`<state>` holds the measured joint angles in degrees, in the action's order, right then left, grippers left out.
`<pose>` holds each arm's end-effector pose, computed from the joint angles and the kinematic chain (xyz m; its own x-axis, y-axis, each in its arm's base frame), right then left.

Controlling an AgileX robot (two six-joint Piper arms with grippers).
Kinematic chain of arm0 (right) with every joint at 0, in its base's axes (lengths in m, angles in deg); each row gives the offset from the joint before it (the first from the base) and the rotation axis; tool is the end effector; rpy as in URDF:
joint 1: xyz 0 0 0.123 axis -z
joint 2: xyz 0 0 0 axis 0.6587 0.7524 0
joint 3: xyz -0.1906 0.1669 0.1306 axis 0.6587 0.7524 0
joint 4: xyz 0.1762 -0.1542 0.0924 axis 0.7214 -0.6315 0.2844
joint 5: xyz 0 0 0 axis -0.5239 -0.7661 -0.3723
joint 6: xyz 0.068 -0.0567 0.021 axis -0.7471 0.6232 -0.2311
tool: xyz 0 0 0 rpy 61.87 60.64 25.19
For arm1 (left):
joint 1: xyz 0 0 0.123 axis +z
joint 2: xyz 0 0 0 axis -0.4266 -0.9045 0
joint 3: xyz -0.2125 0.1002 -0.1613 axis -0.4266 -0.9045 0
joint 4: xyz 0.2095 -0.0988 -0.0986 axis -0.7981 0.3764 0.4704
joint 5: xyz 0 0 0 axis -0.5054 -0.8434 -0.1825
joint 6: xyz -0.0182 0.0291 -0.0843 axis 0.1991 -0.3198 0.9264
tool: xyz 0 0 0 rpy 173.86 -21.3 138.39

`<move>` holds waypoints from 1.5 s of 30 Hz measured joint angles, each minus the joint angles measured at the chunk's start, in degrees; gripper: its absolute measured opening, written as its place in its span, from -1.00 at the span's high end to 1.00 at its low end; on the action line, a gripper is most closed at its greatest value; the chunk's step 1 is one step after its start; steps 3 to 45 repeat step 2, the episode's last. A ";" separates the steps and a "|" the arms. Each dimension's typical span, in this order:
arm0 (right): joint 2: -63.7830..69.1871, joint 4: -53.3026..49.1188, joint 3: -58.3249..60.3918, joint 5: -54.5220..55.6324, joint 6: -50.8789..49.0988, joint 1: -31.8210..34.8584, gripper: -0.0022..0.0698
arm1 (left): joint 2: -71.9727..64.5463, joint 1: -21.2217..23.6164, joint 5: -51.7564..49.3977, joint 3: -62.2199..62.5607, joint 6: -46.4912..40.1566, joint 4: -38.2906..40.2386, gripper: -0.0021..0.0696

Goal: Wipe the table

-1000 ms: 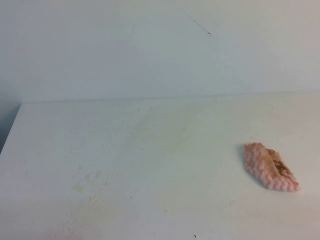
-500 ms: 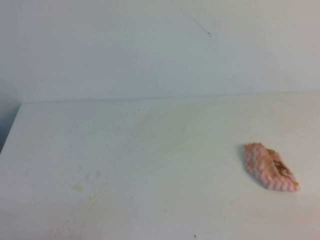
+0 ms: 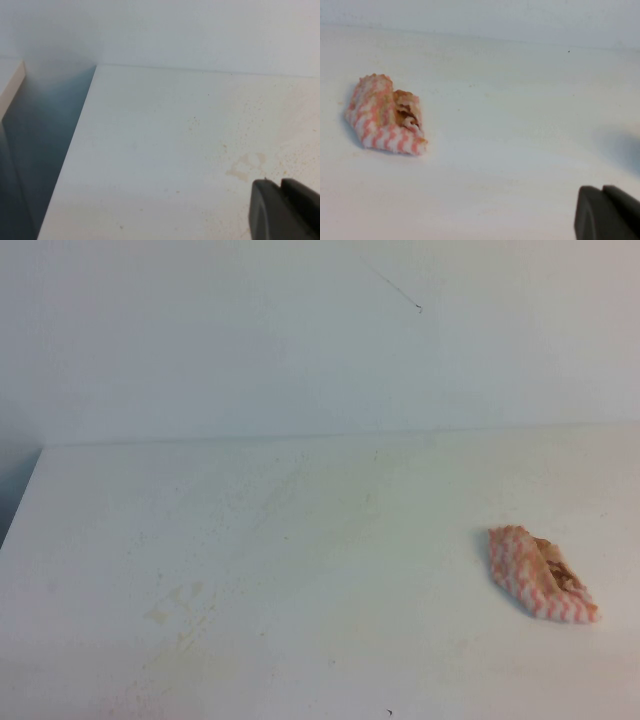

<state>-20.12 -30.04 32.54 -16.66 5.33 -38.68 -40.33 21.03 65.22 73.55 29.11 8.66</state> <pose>0.0530 -0.0062 0.1735 -0.2820 -0.1302 -0.9505 0.0454 0.9878 -0.1487 0.0537 -0.0026 0.1797 -0.1915 -0.1995 -0.9610 0.0179 0.9782 -0.2067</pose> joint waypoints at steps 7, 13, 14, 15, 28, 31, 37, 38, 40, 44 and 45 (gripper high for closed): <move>0.00 0.00 0.00 0.00 0.00 0.00 0.95 | 0.00 0.00 0.00 0.00 0.00 0.00 0.94; 0.00 0.00 0.00 0.00 0.00 0.00 0.95 | 0.00 0.00 0.00 0.00 0.00 0.00 0.94; 0.00 0.00 0.00 0.00 0.00 0.00 0.95 | 0.00 0.00 0.00 0.00 0.00 0.00 0.94; 0.00 0.00 0.00 0.00 0.00 0.00 0.95 | 0.00 0.00 0.00 0.00 0.00 0.00 0.94; 0.00 0.00 0.00 0.00 0.00 0.00 0.95 | 0.00 0.00 0.00 0.00 0.00 0.00 0.94; 0.00 0.00 0.00 0.00 0.00 0.00 0.95 | 0.00 0.00 0.00 0.00 0.00 0.00 0.94; 0.00 0.00 0.00 0.00 0.00 0.00 0.95 | 0.00 0.00 0.00 0.00 0.00 0.00 0.94; 0.00 0.00 0.00 0.00 0.00 0.00 0.95 | 0.00 0.00 0.00 0.00 0.00 0.00 0.94; 0.00 0.00 0.00 0.00 0.00 0.00 0.95 | 0.00 0.00 0.00 0.00 0.00 0.00 0.94; 0.00 0.00 0.00 0.00 0.00 0.00 0.95 | 0.00 0.00 0.00 0.00 0.00 0.00 0.94; 0.00 0.00 0.00 0.00 0.00 0.00 0.95 | 0.00 0.00 0.00 0.00 0.00 0.00 0.94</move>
